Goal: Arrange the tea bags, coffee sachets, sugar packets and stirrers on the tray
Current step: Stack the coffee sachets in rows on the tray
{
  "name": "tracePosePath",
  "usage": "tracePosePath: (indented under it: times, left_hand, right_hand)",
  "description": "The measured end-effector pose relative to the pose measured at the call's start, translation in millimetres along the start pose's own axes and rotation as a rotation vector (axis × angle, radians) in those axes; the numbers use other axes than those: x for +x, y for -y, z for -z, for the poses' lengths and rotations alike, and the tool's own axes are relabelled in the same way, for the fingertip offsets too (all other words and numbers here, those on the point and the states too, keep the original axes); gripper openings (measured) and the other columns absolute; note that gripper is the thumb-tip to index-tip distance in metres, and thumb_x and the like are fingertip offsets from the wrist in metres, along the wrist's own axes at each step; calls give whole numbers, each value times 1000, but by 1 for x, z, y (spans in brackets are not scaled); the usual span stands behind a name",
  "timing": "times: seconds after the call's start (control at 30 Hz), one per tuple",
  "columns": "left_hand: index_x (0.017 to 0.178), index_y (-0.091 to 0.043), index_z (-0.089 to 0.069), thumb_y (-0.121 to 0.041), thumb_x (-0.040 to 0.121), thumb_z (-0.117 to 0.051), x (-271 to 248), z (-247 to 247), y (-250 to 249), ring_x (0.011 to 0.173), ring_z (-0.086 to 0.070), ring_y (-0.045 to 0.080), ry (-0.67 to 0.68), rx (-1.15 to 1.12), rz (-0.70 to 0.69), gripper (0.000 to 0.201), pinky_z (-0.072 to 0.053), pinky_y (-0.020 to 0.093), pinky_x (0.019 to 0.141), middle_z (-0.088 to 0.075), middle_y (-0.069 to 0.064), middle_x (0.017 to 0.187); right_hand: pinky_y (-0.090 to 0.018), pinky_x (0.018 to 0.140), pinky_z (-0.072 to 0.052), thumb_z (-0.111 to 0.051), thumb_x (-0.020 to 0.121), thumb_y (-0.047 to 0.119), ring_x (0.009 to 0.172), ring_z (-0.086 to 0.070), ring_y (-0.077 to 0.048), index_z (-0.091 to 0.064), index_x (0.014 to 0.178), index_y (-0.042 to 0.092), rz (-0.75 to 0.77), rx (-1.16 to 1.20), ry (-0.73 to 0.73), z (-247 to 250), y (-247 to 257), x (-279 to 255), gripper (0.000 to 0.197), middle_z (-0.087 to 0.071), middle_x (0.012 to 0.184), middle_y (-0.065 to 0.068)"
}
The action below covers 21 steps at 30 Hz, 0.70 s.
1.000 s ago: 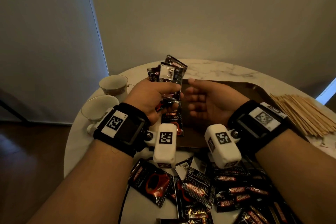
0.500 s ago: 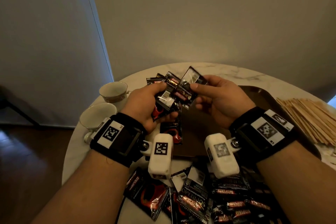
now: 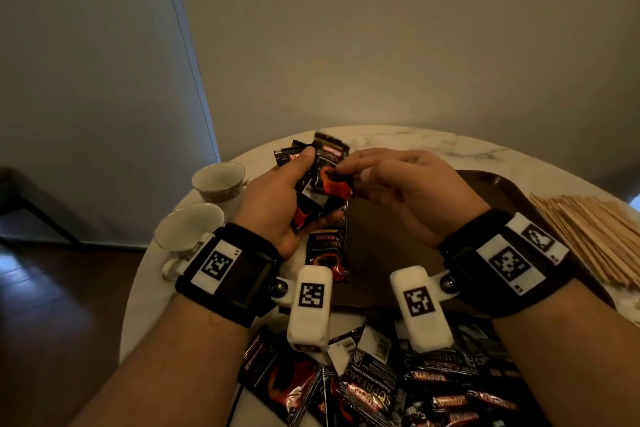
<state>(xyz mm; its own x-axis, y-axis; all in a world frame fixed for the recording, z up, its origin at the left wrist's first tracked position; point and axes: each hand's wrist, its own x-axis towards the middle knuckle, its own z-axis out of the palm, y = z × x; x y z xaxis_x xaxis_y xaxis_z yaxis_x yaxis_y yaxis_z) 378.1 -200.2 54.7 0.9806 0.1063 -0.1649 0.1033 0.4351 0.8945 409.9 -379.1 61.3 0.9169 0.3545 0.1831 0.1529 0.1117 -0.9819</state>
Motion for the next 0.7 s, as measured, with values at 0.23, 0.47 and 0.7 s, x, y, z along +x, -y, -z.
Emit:
tracePosePath:
  times: [0.23,0.47,0.7]
  left_hand:
    - [112,-5,-70,0,90,-68,2,6,5,89,-74,29,97,135,-94,23,-61,40,69,-76,16,102]
    - [107,-11,-71,8,83,-73,2,7,8,90,-76,28,130,256,-113,31,-61,33,64,-78,12,103]
    - [105,-10,-71,0,84,-75,2,8,4,88,-76,27,86,279,-64,23,-59,32,60,-78,11,100]
  right_hand:
    - [-33,84,-61,-78,82,-1,96,-74,-18,-74,102,16,23,-256,-113,-2,-5,0,27,-75,105,-2]
    - [-34,61,-60,-64,90,-2,79,-72,-24,-64,100,9,-151,80,-179,-2,1,1,15,-72,96,-12]
    - [-26,50,-50,-64,92,0,57,-61,-12,-65,91,12,-168,62,-259,4,-2,-2,12,-69,77,-4]
